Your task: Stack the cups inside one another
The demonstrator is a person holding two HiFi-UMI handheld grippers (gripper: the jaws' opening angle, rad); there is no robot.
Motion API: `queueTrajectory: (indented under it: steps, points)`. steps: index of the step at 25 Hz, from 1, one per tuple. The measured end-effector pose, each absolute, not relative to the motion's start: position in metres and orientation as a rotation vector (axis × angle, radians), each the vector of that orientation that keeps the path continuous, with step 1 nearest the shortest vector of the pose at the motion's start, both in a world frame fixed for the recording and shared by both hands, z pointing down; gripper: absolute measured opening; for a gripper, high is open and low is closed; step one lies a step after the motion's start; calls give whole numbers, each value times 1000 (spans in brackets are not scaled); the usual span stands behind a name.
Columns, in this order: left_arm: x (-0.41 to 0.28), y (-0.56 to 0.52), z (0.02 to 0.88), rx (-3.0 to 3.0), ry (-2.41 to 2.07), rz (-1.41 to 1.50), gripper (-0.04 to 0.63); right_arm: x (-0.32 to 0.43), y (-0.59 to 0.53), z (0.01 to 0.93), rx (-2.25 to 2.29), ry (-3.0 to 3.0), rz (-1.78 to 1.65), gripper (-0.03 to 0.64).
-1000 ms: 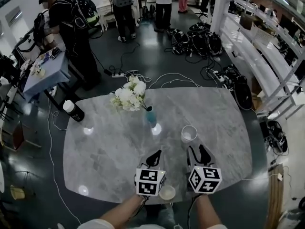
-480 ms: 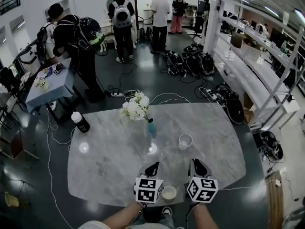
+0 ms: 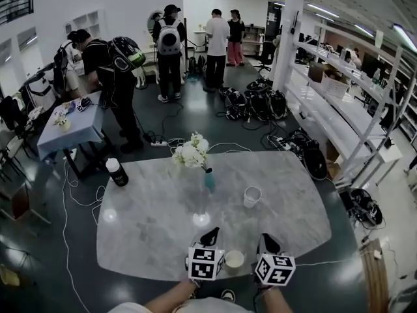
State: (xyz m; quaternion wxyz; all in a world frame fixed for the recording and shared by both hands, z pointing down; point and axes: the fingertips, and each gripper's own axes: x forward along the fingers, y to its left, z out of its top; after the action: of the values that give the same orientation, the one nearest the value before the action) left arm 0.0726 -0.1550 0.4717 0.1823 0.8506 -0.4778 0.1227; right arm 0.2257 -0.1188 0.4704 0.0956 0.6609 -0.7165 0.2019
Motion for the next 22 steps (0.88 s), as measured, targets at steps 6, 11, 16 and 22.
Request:
queueTrajectory:
  steps: [6, 11, 16, 22]
  points:
    - [72, -146, 471, 2407, -1336, 345, -6, 227, -105, 465, 1980, -2110, 586, 20]
    - [72, -138, 470, 2406, -1322, 343, -6, 220, -101, 461, 1982, -2125, 579, 20]
    - [75, -131, 470, 2416, -1280, 346, -6, 215, -97, 461, 1978, -2133, 580, 20]
    - [67, -133, 469, 2378, -1300, 325, -6, 211, -95, 458, 1970, -2134, 578, 20]
